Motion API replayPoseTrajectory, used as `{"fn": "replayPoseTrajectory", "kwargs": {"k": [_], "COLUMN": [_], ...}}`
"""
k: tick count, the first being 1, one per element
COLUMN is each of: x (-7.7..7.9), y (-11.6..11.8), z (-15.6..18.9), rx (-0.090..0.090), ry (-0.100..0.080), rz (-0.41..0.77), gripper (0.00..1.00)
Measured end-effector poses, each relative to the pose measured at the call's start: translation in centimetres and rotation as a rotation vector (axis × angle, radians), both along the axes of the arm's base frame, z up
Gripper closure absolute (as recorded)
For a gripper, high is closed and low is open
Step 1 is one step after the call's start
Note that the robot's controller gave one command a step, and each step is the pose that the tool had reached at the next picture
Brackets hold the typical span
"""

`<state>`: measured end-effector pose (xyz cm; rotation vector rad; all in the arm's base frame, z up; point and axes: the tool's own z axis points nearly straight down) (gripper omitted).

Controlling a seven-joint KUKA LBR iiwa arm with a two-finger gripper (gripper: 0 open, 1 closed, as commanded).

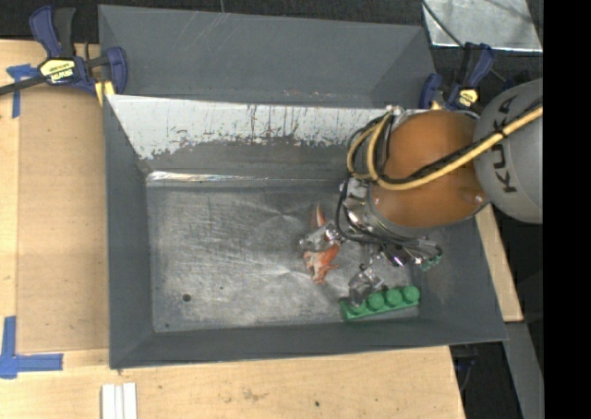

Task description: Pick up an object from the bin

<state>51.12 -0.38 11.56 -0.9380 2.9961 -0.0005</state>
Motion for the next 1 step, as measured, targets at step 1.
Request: {"fn": "replayPoseTrajectory", "kwargs": {"k": [1], "x": [5.46], "y": [-1.53], "z": [-3.75], "rx": [0.006], "ry": [-0.008], "rz": [0.027], "gripper": [1.00]}}
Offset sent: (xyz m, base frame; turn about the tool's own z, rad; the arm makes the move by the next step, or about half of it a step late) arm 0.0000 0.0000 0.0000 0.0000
